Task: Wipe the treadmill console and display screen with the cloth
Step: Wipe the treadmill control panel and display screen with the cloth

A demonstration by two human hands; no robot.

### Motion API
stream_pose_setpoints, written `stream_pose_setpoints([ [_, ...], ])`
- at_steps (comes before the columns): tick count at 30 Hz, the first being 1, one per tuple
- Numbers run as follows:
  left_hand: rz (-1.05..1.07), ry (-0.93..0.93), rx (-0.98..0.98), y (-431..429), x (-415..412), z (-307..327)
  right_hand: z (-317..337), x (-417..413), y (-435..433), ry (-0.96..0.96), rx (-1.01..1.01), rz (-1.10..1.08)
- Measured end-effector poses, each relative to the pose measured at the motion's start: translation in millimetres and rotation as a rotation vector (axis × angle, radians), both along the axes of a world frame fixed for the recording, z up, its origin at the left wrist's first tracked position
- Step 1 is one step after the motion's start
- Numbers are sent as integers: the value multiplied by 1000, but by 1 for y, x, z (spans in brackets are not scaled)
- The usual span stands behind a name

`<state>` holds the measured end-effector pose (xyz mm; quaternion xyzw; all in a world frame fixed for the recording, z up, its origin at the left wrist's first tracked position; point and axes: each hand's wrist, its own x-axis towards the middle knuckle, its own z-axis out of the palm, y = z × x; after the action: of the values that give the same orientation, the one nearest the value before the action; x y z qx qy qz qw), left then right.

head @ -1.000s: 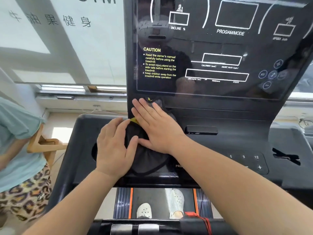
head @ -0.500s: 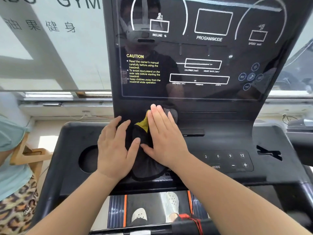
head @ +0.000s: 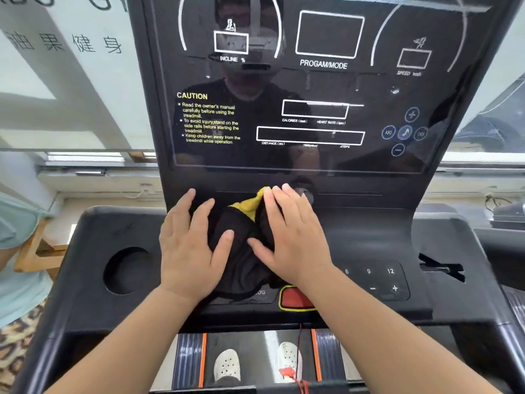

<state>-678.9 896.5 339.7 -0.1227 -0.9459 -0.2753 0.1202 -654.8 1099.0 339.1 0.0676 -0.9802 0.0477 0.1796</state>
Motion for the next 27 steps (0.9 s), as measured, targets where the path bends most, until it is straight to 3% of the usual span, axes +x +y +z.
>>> stream_pose_setpoints([
  [8, 67, -17, -88, -21, 6, 1, -3, -31, -76, -107, 150, 220],
  [12, 68, -28, -149, -25, 0, 3, 1, -27, -58, -71, 83, 280],
  [22, -133, 80, -298, 19, 8, -6, 0, 20, 65, -2, -77, -73],
  [27, -150, 68, -327, 26, 5, -3, 0, 17, 36, -48, -159, -114],
])
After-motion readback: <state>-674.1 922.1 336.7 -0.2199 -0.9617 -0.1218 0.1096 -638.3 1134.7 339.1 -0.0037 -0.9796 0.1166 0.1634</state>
